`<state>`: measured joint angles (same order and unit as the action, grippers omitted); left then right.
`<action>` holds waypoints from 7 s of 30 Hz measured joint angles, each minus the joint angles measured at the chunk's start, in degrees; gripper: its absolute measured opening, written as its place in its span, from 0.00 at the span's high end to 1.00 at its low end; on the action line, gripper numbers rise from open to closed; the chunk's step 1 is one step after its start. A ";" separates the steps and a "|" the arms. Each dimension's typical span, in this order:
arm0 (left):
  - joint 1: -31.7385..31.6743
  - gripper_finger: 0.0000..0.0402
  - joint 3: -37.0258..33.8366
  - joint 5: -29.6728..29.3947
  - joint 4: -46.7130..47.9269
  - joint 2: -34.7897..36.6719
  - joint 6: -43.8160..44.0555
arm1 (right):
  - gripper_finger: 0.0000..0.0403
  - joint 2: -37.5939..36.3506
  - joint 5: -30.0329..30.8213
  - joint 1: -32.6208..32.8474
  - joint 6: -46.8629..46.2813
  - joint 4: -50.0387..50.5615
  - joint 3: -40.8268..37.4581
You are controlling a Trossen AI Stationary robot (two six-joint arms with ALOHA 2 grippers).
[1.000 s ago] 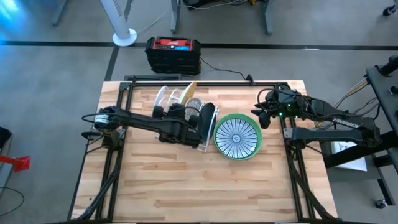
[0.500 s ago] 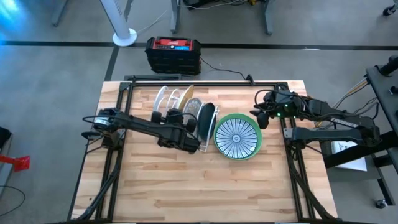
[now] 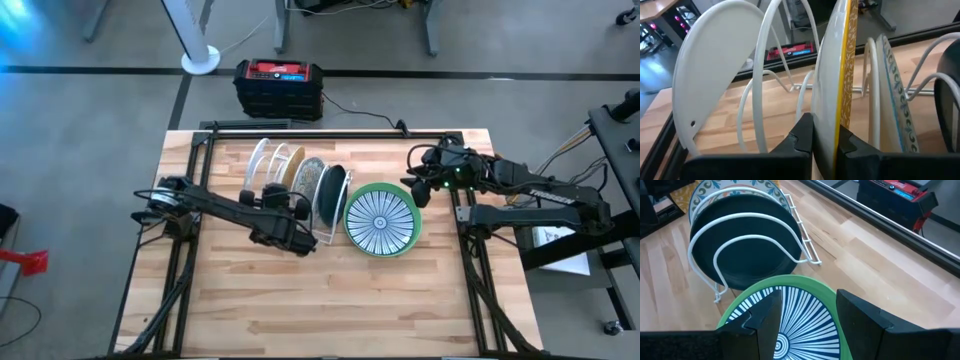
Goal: Sort dishes
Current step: Put the yellow plate in the dish rack, then adjust the dish rack, then put the blue plate in the dish rack
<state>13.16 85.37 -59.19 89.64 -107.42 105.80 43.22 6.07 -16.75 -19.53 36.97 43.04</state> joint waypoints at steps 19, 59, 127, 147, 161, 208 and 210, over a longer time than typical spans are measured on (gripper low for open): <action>0.95 0.98 -3.66 2.99 -2.42 -0.59 3.43 | 0.55 0.91 -1.06 -0.01 -3.19 -16.80 -10.52; 1.17 0.89 -3.64 9.66 -0.89 -3.17 7.32 | 0.70 20.72 -3.56 0.00 -2.25 -40.26 -13.10; 5.50 0.60 9.39 28.39 0.39 -2.25 -13.27 | 0.85 30.14 -10.94 0.00 1.55 -53.26 -11.81; 12.31 0.60 23.45 -0.25 0.40 -1.83 -25.16 | 1.00 40.33 -0.94 -0.17 5.54 -58.10 -6.44; 12.31 0.60 21.72 -1.92 0.39 -1.38 -22.82 | 1.00 41.37 0.48 -3.61 9.49 -57.83 -4.87; 12.14 0.60 19.49 -6.12 0.32 -1.01 -24.98 | 1.00 22.71 -0.31 -9.79 13.20 -14.45 3.35; 12.14 0.60 19.49 -6.12 -0.37 -1.01 -26.40 | 1.00 18.91 -0.78 -9.77 11.94 -9.34 3.05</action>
<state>25.30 104.86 -65.32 89.27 -108.42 79.40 62.13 5.28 -26.52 -7.59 27.63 46.09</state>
